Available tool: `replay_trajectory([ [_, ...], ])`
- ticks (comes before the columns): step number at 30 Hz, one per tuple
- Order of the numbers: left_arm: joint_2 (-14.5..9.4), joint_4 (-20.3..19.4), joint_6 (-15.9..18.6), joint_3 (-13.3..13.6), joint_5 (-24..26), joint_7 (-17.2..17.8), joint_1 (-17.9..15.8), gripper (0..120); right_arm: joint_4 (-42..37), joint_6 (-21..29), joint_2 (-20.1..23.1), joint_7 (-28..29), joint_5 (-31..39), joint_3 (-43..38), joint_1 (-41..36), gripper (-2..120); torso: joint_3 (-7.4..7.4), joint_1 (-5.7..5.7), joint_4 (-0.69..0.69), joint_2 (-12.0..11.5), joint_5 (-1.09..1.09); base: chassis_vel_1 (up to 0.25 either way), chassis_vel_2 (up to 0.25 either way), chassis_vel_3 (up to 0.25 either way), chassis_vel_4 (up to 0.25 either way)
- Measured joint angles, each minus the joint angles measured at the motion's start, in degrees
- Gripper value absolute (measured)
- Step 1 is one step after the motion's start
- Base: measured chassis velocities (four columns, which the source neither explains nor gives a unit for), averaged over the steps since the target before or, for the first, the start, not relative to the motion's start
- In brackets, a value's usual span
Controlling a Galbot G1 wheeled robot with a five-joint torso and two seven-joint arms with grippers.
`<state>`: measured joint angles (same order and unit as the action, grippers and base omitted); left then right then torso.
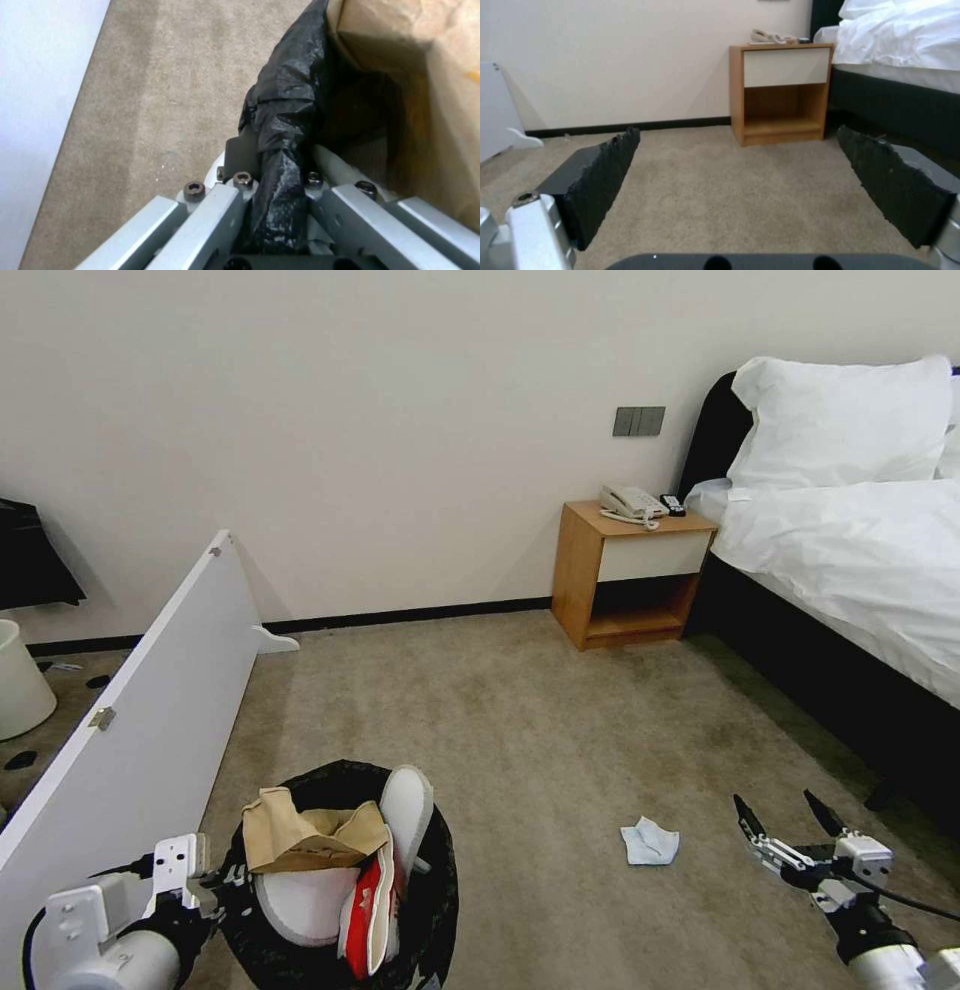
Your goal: Pick up the trash bin, then pick up the garbage from the floor and place it into the trash bin.
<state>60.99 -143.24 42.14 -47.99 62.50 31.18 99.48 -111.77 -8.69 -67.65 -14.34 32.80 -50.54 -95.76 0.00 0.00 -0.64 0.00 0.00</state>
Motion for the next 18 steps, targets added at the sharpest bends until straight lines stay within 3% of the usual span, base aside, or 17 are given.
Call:
replay_trajectory([
  [18,0.26,0.0,0.0,0.18,-0.05,-0.18,0.02,1,0.7,0.2,0.11,-0.83,1.36,0.06,0.48,100,0.0,0.0,-0.01,0.0,0.0,0.0,0.0,0.0,0.0],
])
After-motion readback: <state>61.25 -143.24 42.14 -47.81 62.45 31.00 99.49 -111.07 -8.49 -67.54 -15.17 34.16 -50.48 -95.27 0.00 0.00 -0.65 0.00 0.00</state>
